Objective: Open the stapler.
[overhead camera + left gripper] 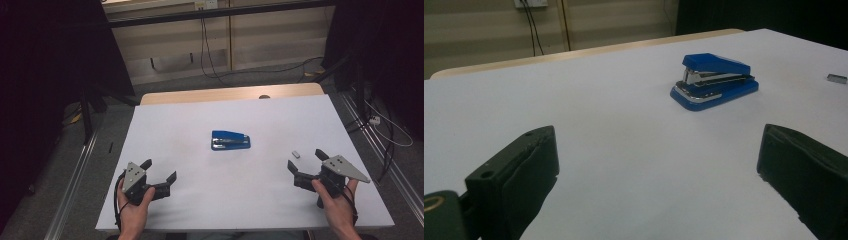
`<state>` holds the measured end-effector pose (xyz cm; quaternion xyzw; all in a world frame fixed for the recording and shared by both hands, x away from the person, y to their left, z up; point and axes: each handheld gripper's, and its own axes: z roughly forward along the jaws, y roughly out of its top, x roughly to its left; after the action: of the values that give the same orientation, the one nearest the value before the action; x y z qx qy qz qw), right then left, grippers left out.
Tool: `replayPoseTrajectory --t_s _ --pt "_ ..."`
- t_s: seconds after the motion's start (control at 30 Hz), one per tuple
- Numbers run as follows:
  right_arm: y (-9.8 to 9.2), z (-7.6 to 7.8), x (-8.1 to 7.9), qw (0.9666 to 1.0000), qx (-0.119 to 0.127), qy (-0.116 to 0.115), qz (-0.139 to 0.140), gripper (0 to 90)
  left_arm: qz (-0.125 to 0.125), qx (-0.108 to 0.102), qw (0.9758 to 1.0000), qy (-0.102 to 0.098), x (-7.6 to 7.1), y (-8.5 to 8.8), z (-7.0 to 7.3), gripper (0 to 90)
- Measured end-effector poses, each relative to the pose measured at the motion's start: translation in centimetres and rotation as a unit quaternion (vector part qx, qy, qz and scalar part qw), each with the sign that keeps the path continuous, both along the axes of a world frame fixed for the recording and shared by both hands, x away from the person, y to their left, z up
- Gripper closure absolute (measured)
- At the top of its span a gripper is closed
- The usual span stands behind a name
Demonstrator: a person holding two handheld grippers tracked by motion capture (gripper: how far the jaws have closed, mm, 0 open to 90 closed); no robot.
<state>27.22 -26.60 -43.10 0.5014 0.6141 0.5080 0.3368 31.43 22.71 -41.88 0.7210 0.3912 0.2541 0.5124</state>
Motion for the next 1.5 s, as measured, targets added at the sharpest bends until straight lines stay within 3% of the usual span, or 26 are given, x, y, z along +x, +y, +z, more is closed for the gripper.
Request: replayPoseTrajectory --t_s 0.37,0.77,0.8,0.97,1.03,1.07,1.27,1.37,1.5 --pt "0.3 -0.2 0.2 0.9995 -0.001 0.01 0.031 1.8 -0.013 0.023 0.9996 0.01 0.4 -0.3 -0.1 3.4" --pt "0.9 -0.4 0.4 0.9988 -0.009 0.016 0.045 2.0 -0.03 0.028 0.9988 0.027 0.7 -0.6 -0.2 4.1" --pt "1.0 -0.5 0.6 0.9981 -0.009 0.02 0.057 2.8 -0.042 0.035 0.9982 0.023 1.0 -0.9 -0.3 4.7" --pt "1.3 -0.6 0.8 0.997 -0.007 0.025 0.073 2.6 -0.05 0.033 0.9979 0.026 1.4 -1.5 -0.4 5.1" --pt "1.6 -0.6 0.9 0.9964 -0.009 0.025 0.08 2.1 -0.058 0.031 0.9972 0.035 1.4 -1.7 -0.6 5.4" --pt "1.7 -0.6 0.9 0.9965 -0.013 0.024 0.079 2.1 -0.058 0.041 0.9968 0.036 1.3 -1.9 -0.7 5.4" --pt "2.0 -0.7 1.3 0.996 -0.019 0.024 0.084 1.8 -0.078 0.037 0.9957 0.034 0.9 -2.5 -0.5 5.4" --pt "2.4 -0.7 1.7 0.9965 -0.028 0.018 0.077 2.0 -0.078 0.049 0.9953 0.031 1.0 -2.8 -0.6 6.0" --pt "2.7 -0.4 2.3 0.9964 -0.024 0.015 0.079 2.0 -0.091 0.047 0.9942 0.033 1.1 -2.7 -0.5 6.6"
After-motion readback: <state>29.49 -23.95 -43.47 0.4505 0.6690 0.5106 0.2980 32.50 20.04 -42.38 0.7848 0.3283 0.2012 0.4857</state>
